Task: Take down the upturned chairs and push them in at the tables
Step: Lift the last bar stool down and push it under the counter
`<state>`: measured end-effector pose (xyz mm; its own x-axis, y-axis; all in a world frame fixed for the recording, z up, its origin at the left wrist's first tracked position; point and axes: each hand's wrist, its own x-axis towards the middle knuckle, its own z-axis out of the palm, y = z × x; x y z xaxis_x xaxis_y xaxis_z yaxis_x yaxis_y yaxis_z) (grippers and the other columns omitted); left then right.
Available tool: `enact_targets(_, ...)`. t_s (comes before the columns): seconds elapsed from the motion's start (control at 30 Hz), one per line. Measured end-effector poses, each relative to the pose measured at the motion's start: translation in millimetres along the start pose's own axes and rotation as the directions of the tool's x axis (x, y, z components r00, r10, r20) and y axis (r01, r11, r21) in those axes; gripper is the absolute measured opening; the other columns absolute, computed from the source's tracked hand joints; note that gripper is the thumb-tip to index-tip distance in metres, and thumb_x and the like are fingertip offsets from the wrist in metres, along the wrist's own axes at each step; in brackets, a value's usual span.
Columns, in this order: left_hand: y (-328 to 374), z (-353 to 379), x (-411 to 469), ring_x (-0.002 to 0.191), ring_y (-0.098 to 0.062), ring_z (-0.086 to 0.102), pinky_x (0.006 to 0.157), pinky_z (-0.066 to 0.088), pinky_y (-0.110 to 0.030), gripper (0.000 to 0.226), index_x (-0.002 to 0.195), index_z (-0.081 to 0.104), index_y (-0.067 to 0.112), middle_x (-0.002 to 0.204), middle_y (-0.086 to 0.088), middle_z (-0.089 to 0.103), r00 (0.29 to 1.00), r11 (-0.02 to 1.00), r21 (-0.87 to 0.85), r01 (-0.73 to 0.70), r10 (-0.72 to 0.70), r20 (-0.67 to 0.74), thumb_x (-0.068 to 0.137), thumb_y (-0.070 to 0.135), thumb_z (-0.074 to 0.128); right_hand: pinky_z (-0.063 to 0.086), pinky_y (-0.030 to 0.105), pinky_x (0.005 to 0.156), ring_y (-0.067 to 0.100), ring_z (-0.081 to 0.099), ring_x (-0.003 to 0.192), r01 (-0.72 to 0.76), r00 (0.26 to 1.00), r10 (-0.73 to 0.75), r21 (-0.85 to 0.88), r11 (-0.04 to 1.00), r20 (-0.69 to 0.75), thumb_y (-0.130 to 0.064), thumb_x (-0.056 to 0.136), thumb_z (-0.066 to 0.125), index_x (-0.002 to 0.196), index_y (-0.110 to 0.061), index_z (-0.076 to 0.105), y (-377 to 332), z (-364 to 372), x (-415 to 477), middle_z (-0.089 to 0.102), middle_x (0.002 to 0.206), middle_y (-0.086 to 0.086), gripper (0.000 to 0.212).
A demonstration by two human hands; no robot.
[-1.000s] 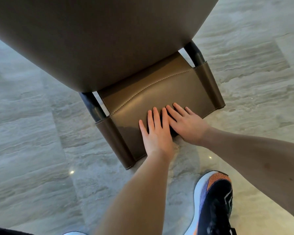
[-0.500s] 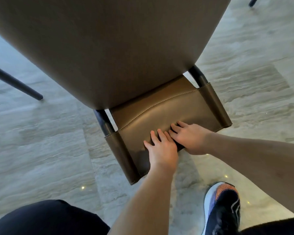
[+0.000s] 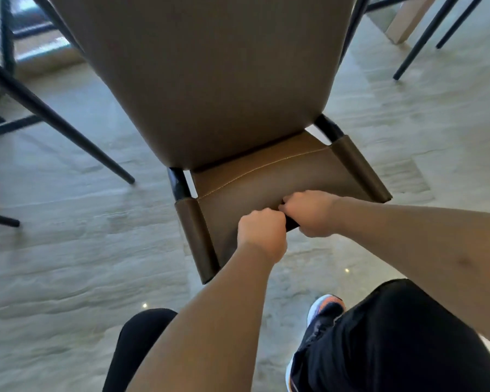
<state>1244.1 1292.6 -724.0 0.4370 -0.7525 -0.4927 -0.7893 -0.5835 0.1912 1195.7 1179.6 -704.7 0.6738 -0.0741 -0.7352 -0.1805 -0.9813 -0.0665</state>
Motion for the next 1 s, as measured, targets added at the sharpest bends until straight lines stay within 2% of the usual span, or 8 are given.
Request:
enact_targets(0.1,6,-54,-31,0.055,-0.015,0.045,0.055,0.041,-0.03,0.014,0.075,0.049,0.02,0.067,0.002,0.049,0.999,1.0,-0.007,0.01,-0.01,0.036,0.086,0.014,0.056,0.052,0.032,0.071,0.021,0.061,0.082,-0.01,1.0,0.009,0.031,0.999,0.03,-0.002,0.089,0.053,0.106,-0.016,0.062,-8,-48,-47,0.061,0.099,0.005,0.024)
enact_targets(0.2,11,-110,-58,0.062,-0.015,0.053,0.06,0.05,-0.029,0.005,0.085,0.056,0.021,0.071,0.001,0.055,0.995,0.998,-0.054,0.015,-0.009,0.102,0.087,0.016,0.057,0.047,0.028,0.061,0.017,0.056,0.07,-0.006,0.999,0.004,0.05,0.999,0.049,-0.002,0.089,0.053,0.099,-0.018,0.06,-16,-94,-91,0.059,0.088,0.003,0.021)
enact_targets(0.33,18,-178,-94,0.063,-0.014,0.055,0.054,0.047,-0.027,0.01,0.092,0.059,0.021,0.073,0.001,0.057,0.985,0.997,-0.081,0.014,0.0,0.173,0.084,0.016,0.056,0.043,0.027,0.054,0.016,0.056,0.067,0.012,0.997,-0.014,0.039,0.999,0.073,-0.007,0.087,0.053,0.087,-0.021,0.055,-24,-152,-145,0.058,0.084,0.002,0.014)
enact_targets(0.43,22,-233,-112,0.062,-0.014,0.056,0.049,0.044,-0.026,0.018,0.094,0.064,0.02,0.073,0.001,0.059,0.975,0.992,-0.117,0.043,-0.016,0.223,0.081,0.013,0.055,0.043,0.028,0.051,0.016,0.057,0.065,0.017,0.997,-0.02,0.041,0.999,0.075,-0.01,0.084,0.054,0.078,-0.022,0.052,-23,-198,-174,0.059,0.08,0.001,0.014)
enact_targets(0.6,22,-322,-137,0.064,-0.018,0.056,0.049,0.041,-0.029,0.012,0.073,0.055,0.02,0.074,-0.002,0.059,0.963,0.977,-0.191,0.092,-0.038,0.267,0.074,0.008,0.051,0.038,0.026,0.049,0.014,0.053,0.061,0.053,0.991,-0.052,-0.006,0.999,0.125,-0.01,0.085,0.052,0.075,-0.023,0.051,-26,-276,-215,0.057,0.076,-0.001,0.017)
enact_targets(0.73,12,-390,-140,0.069,-0.02,0.058,0.056,0.049,-0.032,0.018,0.086,0.062,0.016,0.08,-0.004,0.062,0.966,0.969,-0.202,0.142,-0.092,0.241,0.077,0.008,0.049,0.034,0.025,0.051,0.014,0.047,0.061,0.066,0.994,-0.061,-0.056,0.996,0.086,-0.01,0.087,0.05,0.074,-0.02,0.05,-26,-340,-231,0.052,0.074,-0.001,0.017)
enact_targets(0.83,0,-427,-137,0.066,-0.02,0.054,0.054,0.045,-0.03,0.024,0.091,0.065,0.015,0.083,-0.005,0.062,0.971,0.965,-0.204,0.163,-0.12,0.208,0.078,0.007,0.047,0.036,0.026,0.052,0.015,0.046,0.06,0.076,0.996,-0.071,-0.097,0.992,0.05,-0.009,0.087,0.047,0.076,-0.018,0.053,-23,-382,-235,0.051,0.074,-0.001,0.015)
enact_targets(1.0,-23,-479,-120,0.071,-0.02,0.056,0.055,0.047,-0.03,0.037,0.103,0.069,0.025,0.085,-0.002,0.063,0.985,0.972,-0.207,0.113,-0.082,0.153,0.081,0.007,0.045,0.037,0.028,0.051,0.017,0.047,0.06,0.043,0.998,-0.034,-0.17,0.985,0.053,-0.008,0.084,0.043,0.078,-0.02,0.055,-13,-445,-231,0.053,0.075,0.001,0.018)
